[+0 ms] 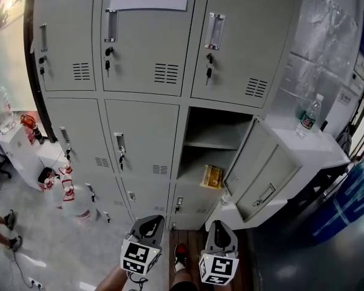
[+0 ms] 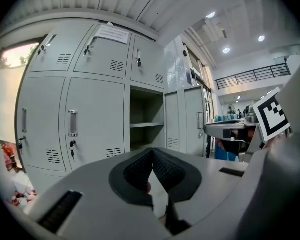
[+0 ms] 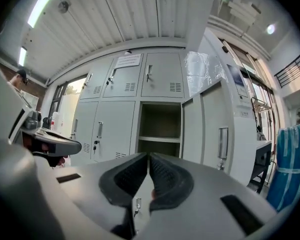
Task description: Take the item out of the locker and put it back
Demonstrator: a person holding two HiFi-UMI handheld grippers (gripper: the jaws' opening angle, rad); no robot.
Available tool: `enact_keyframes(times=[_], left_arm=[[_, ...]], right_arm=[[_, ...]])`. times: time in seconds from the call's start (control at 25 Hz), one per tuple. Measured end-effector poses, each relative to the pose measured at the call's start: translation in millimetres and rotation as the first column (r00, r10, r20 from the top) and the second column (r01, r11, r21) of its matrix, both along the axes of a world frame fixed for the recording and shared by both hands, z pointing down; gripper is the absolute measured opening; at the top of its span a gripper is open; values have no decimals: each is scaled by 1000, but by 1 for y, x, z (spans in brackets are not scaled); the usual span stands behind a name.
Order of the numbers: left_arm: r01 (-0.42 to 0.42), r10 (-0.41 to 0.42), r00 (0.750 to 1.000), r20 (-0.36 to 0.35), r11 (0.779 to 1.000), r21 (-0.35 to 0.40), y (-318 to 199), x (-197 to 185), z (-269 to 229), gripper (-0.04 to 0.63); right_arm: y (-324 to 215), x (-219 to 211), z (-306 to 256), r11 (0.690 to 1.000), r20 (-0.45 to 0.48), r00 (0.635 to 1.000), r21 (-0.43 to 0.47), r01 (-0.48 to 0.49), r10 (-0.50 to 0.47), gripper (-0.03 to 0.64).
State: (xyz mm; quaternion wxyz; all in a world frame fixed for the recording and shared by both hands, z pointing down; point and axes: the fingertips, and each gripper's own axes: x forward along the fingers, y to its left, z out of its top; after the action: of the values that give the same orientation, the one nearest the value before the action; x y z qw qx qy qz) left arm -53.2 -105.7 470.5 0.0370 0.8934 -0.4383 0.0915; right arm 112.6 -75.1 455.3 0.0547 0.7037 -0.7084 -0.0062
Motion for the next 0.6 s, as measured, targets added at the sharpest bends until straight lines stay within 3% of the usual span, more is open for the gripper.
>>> enact_keyframes(times=[0.6], left_arm=[[-29, 29, 1000, 7, 999, 22, 71, -22, 1, 21]], right_arm=[[79, -30, 19, 1000, 24, 1000, -23, 20, -19, 17]])
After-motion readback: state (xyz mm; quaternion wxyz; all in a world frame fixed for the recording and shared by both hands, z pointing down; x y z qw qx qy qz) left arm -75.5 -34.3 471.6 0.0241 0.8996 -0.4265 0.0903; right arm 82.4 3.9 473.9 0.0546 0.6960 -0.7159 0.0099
